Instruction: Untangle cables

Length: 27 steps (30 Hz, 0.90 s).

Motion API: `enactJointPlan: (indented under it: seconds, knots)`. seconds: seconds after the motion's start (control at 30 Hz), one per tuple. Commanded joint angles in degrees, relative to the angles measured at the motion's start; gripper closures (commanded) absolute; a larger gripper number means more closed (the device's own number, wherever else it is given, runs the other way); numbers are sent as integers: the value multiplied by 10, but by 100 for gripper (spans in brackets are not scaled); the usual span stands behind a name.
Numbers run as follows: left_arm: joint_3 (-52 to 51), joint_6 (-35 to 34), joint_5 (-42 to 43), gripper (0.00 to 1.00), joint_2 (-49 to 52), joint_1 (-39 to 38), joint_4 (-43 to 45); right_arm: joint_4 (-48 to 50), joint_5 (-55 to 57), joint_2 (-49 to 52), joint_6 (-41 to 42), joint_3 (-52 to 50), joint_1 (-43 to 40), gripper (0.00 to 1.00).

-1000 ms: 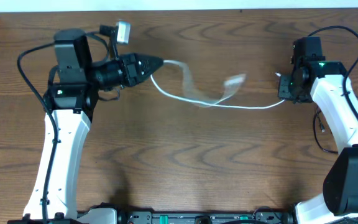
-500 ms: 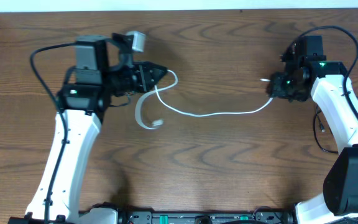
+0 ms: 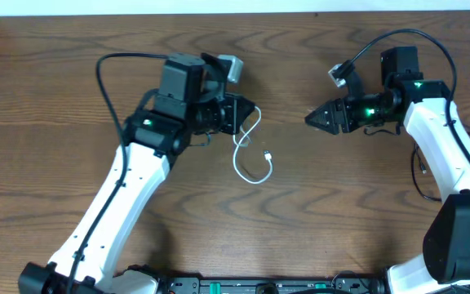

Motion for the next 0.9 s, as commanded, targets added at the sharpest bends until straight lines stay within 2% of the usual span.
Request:
enactJointPlan:
  seconds: [0.0,0.13,0.2,0.33,0.6,0.67,0.73,0.87]
  knots:
    - [2,5,-14,92,11,-15,8,-4,-116,-3,-68,3,23,45]
    - [2,3,31,92,12,-27,28,-2,-115,-3,-112,3,51,43]
    - [2,3,84,92,12,-27,44,6,-115,-3,-134,3,64,43]
    - [2,3,141,92,12,-27,60,43,-115,-3,-137,3,82,42]
    - [2,-23,155,92,12,-27,60,106,-116,-3,-137,3,97,43]
    - [2,-23,162,92,12,-27,60,113,-116,-3,-137,3,101,46]
    - [2,-23,162,92,12,-27,60,114,-116,-3,-137,3,104,56]
    - [2,-23,160,91,12,-27,60,111,-115,-3,-137,3,104,97]
